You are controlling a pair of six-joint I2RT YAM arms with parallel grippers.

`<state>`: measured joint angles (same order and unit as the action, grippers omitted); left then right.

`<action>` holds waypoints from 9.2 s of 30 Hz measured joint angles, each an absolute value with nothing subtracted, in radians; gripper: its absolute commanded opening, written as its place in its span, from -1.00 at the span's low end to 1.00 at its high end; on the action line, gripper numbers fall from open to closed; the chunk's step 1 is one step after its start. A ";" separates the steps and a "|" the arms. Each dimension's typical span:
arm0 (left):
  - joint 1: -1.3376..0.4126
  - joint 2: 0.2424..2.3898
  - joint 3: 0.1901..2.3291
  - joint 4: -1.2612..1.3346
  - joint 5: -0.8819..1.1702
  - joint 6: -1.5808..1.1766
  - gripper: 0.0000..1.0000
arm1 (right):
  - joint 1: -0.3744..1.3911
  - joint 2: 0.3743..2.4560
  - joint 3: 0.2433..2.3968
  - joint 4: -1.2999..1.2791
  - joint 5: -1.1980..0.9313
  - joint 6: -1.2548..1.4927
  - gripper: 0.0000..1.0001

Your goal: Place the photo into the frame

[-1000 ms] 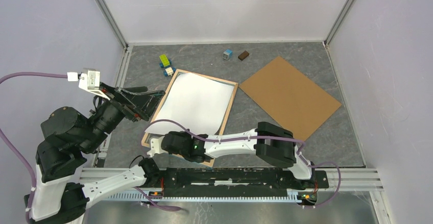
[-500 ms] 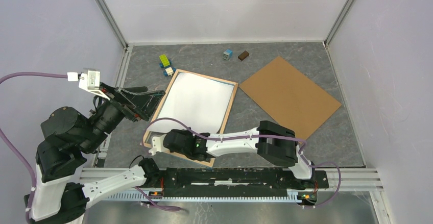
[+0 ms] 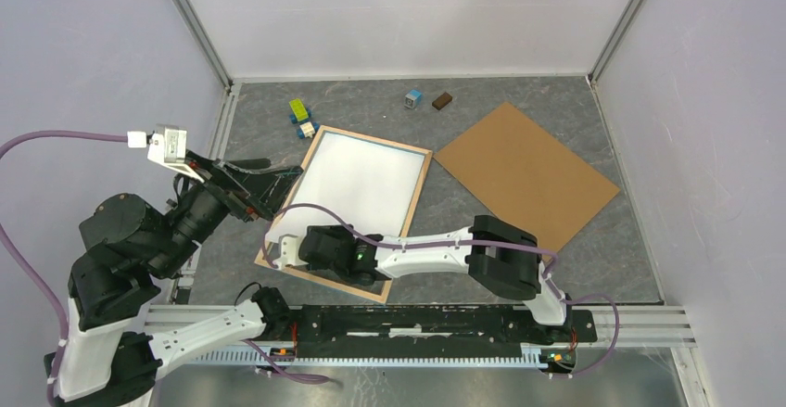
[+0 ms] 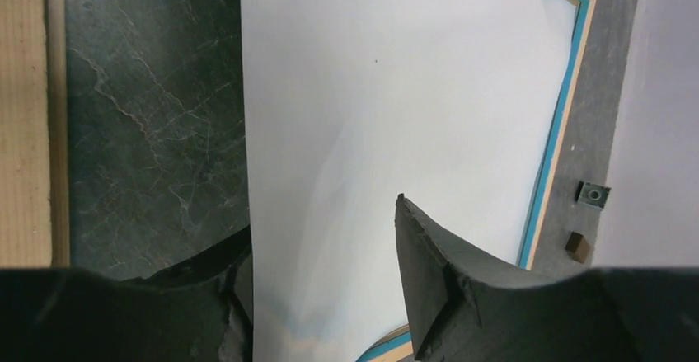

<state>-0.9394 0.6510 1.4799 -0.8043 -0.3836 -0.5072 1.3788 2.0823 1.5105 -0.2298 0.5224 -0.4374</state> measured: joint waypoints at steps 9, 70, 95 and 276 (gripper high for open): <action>-0.939 0.638 1.469 -0.782 -0.379 -0.507 1.00 | 1.365 2.075 1.557 -0.257 0.473 -0.308 0.22; -0.939 1.400 1.179 -0.445 -0.105 -0.677 1.00 | 0.165 1.204 0.414 0.349 -0.015 0.419 0.96; -0.879 1.895 1.602 -0.418 -0.058 -0.660 1.00 | -0.222 0.997 0.329 0.255 -0.034 0.334 0.97; -0.611 1.192 1.100 -0.462 0.276 -0.926 -0.95 | 1.015 0.864 0.659 -0.115 0.245 0.102 0.96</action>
